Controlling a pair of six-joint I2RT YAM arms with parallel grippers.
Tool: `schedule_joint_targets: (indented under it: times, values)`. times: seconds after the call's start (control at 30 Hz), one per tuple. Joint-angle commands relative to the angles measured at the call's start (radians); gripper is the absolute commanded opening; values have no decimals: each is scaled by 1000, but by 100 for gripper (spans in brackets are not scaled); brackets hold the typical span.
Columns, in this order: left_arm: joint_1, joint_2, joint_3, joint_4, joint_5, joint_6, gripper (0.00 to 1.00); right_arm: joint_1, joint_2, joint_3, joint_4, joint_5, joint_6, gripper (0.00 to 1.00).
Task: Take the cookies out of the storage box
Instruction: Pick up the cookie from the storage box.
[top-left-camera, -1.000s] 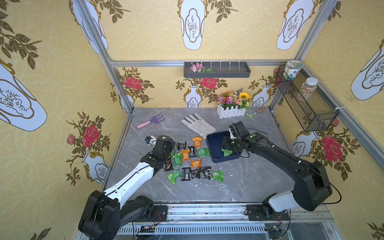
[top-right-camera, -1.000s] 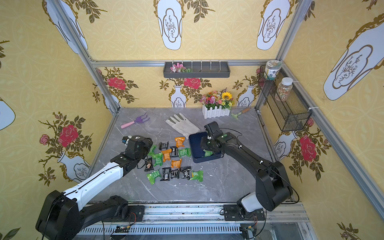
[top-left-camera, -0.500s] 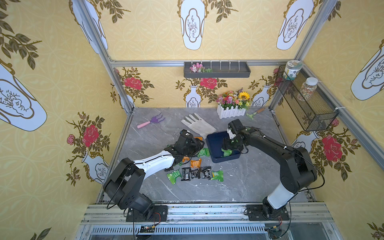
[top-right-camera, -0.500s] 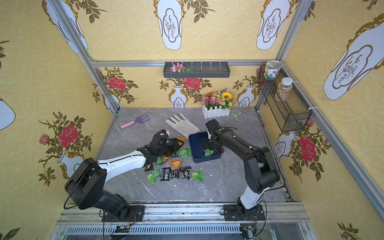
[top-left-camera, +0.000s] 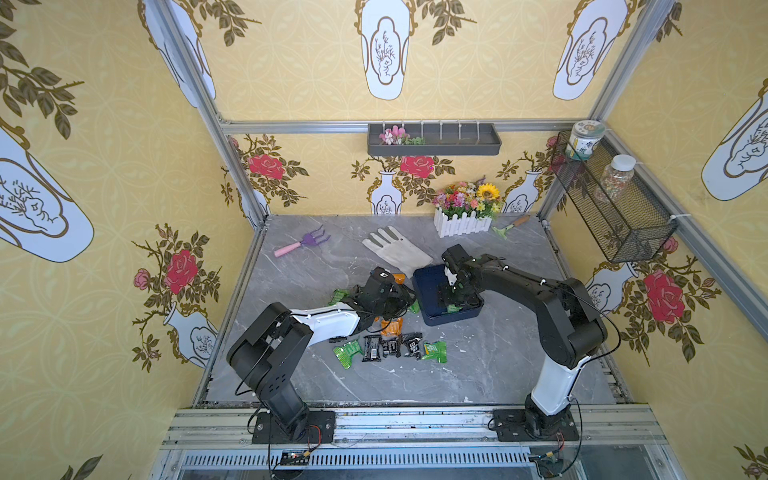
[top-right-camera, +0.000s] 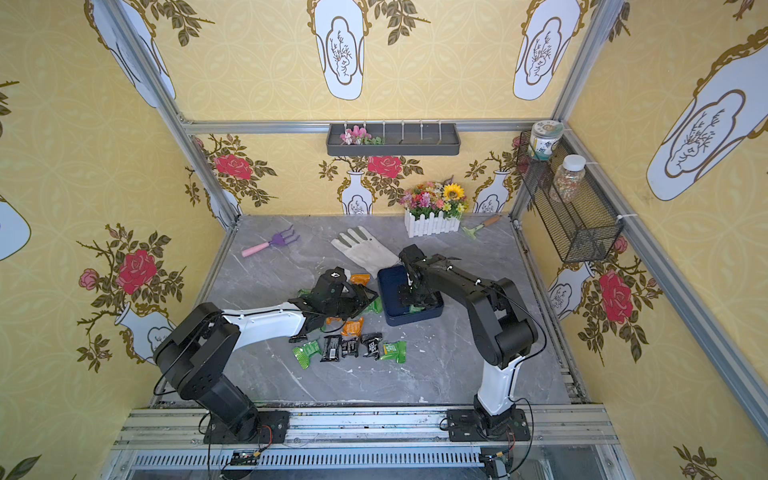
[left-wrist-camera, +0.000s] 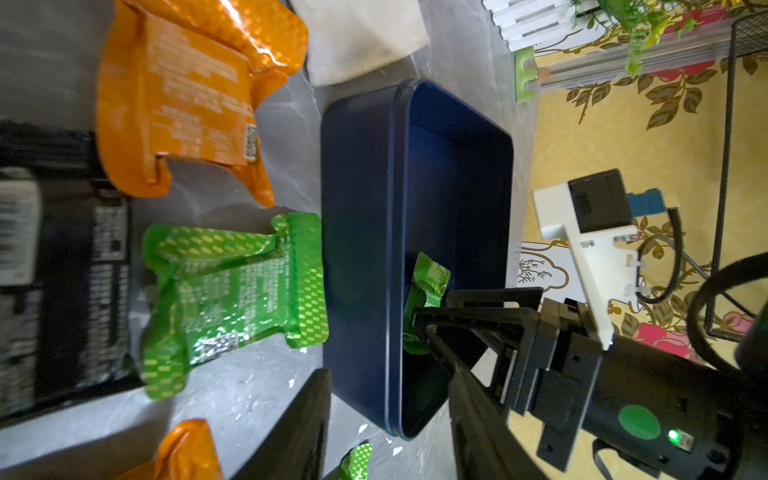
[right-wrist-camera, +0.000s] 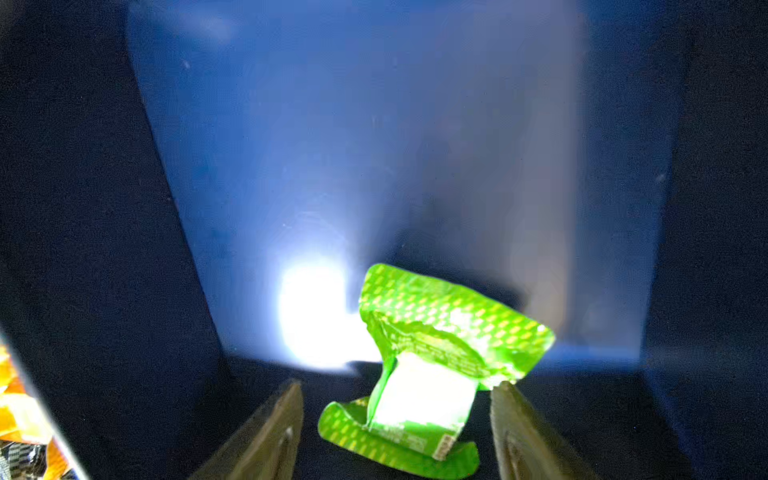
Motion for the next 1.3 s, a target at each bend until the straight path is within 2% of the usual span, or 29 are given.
schedule_joint_targets:
  times: [0.0,0.17,0.33,0.97,1.27]
  values:
    - [-10,15,4,32,9,-25,50,8,19,-7,-2,34,16,78]
    - [-16,34,7,31,-8,-45,50,13,79,-3,20,28,24,77]
    - [-18,37,2,30,-27,-71,50,14,89,-1,27,47,30,67]
    - [-18,-5,-12,21,-59,-70,49,26,20,85,-41,153,0,18]
    - [-17,-95,-71,29,-167,-115,49,75,-83,132,-86,172,10,15]
